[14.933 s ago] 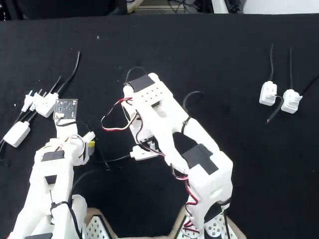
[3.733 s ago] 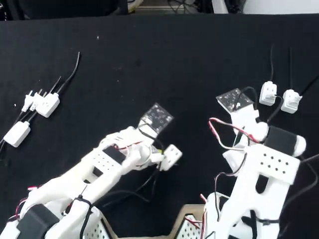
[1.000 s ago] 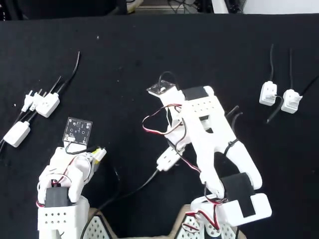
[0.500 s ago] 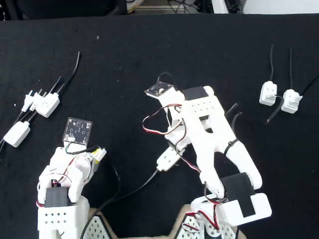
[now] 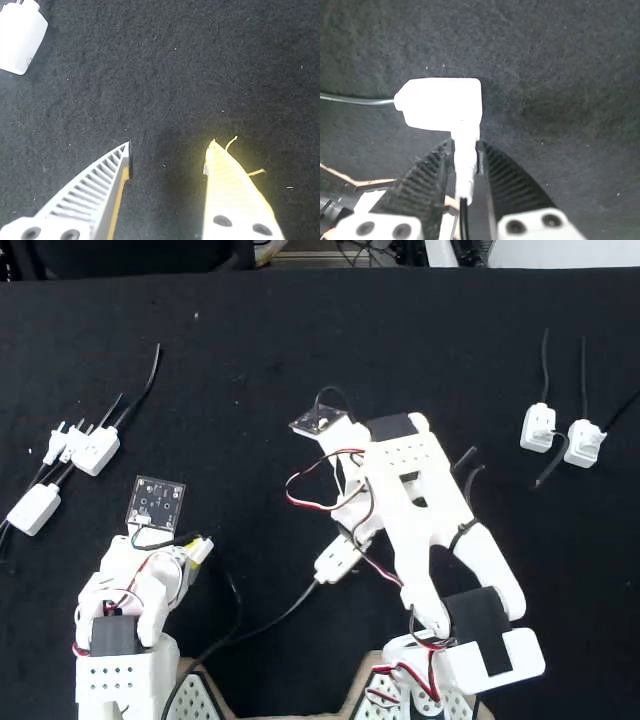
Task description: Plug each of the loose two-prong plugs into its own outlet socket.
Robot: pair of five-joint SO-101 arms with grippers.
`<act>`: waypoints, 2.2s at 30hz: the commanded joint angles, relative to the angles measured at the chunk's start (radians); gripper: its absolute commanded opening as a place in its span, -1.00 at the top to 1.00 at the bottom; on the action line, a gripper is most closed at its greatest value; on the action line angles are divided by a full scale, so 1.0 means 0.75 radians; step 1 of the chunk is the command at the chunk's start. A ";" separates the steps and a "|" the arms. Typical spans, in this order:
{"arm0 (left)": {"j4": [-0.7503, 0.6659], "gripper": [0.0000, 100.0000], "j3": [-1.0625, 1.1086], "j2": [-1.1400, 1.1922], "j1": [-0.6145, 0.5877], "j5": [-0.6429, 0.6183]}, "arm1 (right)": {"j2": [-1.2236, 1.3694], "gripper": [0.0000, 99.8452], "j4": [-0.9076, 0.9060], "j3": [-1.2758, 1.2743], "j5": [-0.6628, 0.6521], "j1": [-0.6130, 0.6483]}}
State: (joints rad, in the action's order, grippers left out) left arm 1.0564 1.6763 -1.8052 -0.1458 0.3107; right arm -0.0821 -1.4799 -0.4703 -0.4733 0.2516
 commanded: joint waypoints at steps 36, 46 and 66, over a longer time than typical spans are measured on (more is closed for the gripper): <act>0.008 0.52 0.030 -0.012 -0.017 -0.012 | 0.177 0.98 0.072 0.015 0.041 0.010; 0.008 0.52 0.030 -0.012 -0.015 -0.012 | 0.187 0.98 0.158 -0.013 0.047 0.006; 0.008 0.52 0.030 -0.012 -0.015 -0.012 | 0.173 0.51 0.315 -0.134 0.096 0.027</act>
State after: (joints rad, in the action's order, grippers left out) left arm 1.0564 1.6763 -1.8052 -0.1458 0.3107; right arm 0.0238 -1.2298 -0.6038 -0.4043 0.2808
